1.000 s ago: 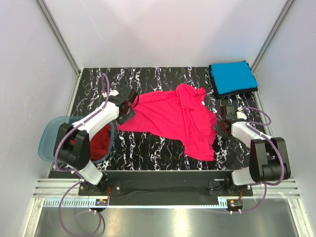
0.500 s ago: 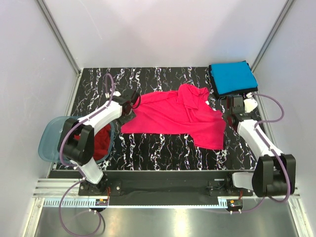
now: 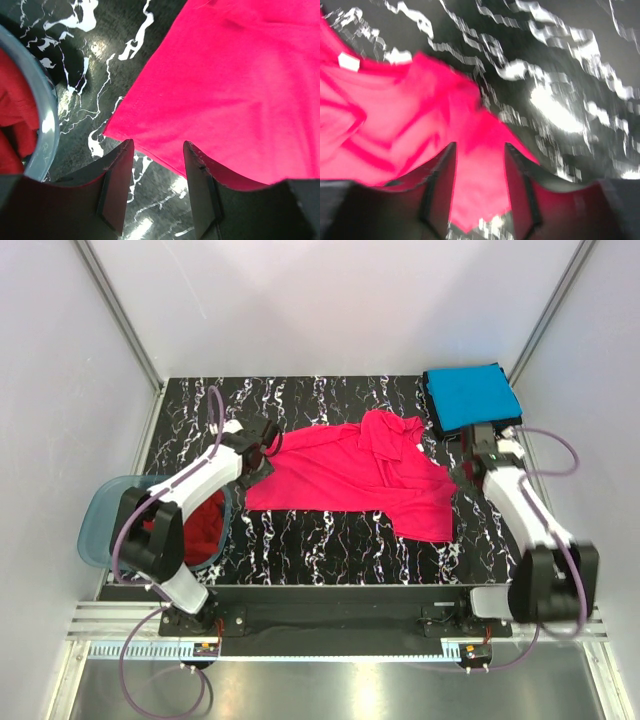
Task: Fold and stack the t-shirts
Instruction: Flatten the tshirt out
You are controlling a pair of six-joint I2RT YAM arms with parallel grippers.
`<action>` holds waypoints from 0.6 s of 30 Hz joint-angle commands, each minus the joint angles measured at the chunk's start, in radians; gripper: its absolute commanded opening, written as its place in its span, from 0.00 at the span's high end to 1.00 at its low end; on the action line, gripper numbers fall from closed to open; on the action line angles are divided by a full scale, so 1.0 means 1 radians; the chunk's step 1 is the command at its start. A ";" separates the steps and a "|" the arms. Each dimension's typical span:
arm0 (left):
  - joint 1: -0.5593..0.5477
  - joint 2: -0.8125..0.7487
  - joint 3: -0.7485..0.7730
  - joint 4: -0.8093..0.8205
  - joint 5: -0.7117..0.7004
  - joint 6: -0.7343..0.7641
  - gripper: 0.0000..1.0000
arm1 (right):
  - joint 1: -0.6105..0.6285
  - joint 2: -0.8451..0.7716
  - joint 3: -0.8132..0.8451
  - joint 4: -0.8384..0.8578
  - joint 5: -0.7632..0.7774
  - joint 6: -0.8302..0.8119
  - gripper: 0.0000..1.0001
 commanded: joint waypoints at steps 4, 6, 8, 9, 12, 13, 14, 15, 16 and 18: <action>-0.004 -0.083 0.012 0.039 -0.015 0.005 0.51 | -0.011 -0.210 -0.207 -0.117 -0.225 0.218 0.56; -0.004 -0.086 0.018 0.039 0.000 0.009 0.51 | -0.011 -0.195 -0.271 -0.120 -0.244 0.257 0.56; -0.004 -0.095 0.017 0.040 0.019 0.007 0.51 | -0.011 -0.210 -0.324 -0.117 -0.227 0.278 0.56; -0.004 -0.100 0.015 0.042 0.023 0.005 0.51 | -0.011 -0.220 -0.342 -0.091 -0.220 0.300 0.56; -0.004 -0.134 0.001 0.044 0.020 -0.007 0.51 | -0.011 -0.241 -0.387 -0.045 -0.218 0.330 0.56; -0.004 -0.144 0.001 0.044 0.019 -0.011 0.51 | -0.010 -0.230 -0.391 -0.040 -0.216 0.336 0.56; -0.004 -0.151 -0.002 0.044 0.017 -0.016 0.51 | -0.010 -0.221 -0.394 -0.040 -0.210 0.338 0.56; -0.004 -0.155 -0.005 0.044 0.019 -0.019 0.51 | -0.011 -0.214 -0.396 -0.037 -0.200 0.334 0.56; -0.004 -0.164 -0.005 0.042 0.020 -0.031 0.51 | -0.010 -0.199 -0.399 -0.033 -0.178 0.329 0.55; 0.001 -0.172 -0.010 0.041 0.046 -0.051 0.51 | -0.010 -0.191 -0.404 -0.030 -0.157 0.323 0.55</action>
